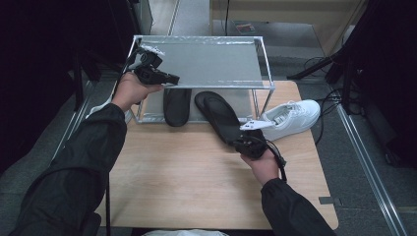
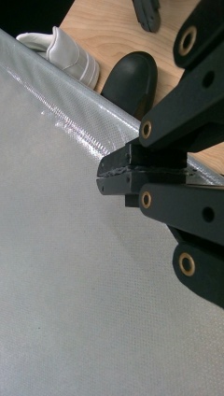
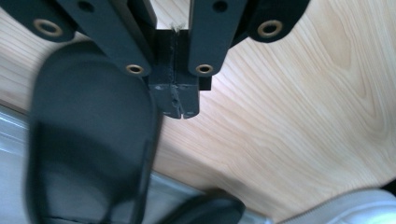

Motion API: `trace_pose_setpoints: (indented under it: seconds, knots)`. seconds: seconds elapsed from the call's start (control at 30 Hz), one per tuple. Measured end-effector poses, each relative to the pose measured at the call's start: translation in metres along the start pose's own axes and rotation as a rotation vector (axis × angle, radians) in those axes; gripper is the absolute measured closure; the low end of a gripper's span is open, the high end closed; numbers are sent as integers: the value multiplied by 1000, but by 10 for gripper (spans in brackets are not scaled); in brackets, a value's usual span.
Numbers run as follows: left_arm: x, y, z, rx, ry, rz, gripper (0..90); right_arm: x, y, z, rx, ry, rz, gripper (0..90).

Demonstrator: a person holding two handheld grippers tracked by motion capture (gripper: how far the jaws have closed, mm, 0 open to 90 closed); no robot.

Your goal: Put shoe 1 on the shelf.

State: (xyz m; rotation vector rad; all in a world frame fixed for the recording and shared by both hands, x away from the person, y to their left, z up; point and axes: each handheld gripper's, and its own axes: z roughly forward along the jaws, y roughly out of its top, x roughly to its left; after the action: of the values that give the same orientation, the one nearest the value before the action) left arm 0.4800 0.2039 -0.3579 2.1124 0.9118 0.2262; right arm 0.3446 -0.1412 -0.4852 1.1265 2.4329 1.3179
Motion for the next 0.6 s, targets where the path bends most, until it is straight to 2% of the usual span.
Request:
trace_pose_setpoints:
  seconds: [0.17,0.3,0.4,0.43,0.6]
  knots:
    - [2,-1,0,-10,-18,-19,900,-15,-9,-16,8,-20,-10,900]
    - [3,-2,0,-15,-19,-23,900,-35,-21,-25,36,-64,19,900]
    - [3,-2,0,-14,-20,-26,900,-42,-24,-25,42,-75,43,900]
    - [3,-2,0,-14,-19,-24,900,-53,-27,-24,51,-81,81,900]
    - [2,-2,0,-15,-17,-25,900,-59,-29,-16,68,-107,103,900]
